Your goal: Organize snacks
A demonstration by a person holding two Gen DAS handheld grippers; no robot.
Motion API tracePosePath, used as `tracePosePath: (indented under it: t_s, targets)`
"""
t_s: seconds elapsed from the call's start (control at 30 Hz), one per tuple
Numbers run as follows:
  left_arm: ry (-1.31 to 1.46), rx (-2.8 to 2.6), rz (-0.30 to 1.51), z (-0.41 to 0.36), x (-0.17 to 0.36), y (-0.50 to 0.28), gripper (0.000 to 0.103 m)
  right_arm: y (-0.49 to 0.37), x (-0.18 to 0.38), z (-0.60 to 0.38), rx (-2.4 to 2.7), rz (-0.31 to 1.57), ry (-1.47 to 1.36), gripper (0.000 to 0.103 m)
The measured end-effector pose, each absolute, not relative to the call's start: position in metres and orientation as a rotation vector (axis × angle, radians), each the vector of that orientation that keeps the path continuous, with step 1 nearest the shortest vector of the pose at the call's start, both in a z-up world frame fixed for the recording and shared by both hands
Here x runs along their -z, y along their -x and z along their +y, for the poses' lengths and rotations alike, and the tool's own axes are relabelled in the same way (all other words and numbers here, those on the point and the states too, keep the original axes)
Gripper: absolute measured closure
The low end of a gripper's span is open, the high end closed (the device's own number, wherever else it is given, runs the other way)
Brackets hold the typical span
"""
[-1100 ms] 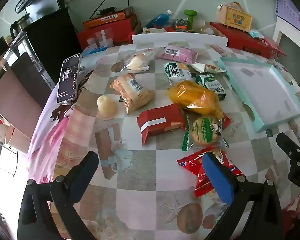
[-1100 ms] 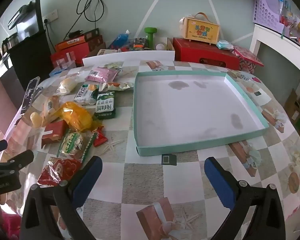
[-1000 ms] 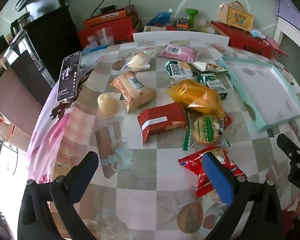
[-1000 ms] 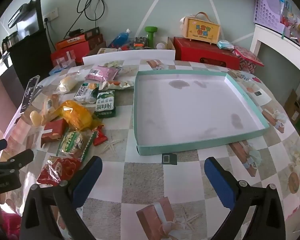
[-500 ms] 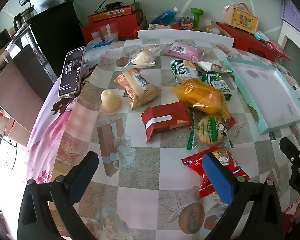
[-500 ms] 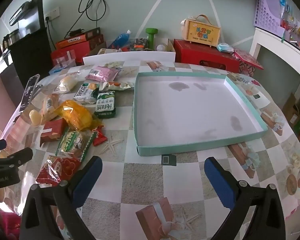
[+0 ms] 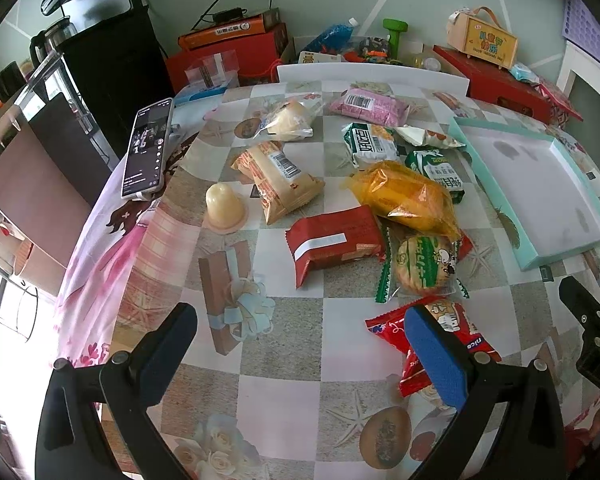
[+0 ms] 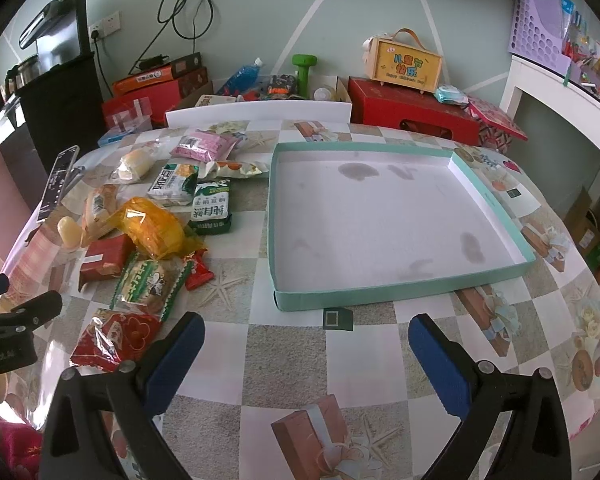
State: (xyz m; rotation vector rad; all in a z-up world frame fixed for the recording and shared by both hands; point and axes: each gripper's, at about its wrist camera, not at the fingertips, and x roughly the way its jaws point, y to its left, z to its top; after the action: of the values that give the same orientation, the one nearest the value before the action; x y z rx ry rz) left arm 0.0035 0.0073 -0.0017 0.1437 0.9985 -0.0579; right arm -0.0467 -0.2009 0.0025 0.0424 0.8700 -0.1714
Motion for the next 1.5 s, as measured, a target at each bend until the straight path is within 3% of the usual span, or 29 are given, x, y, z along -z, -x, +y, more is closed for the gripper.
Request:
tracePosePath:
  t_s: [1.5]
  targets:
    - [-0.132, 0.039, 0.999, 0.0119, 0.0044, -0.0025, 0.0, 0.0471, -0.0028, -0.2005, 0.173, 0.868, -0.043, 0.0]
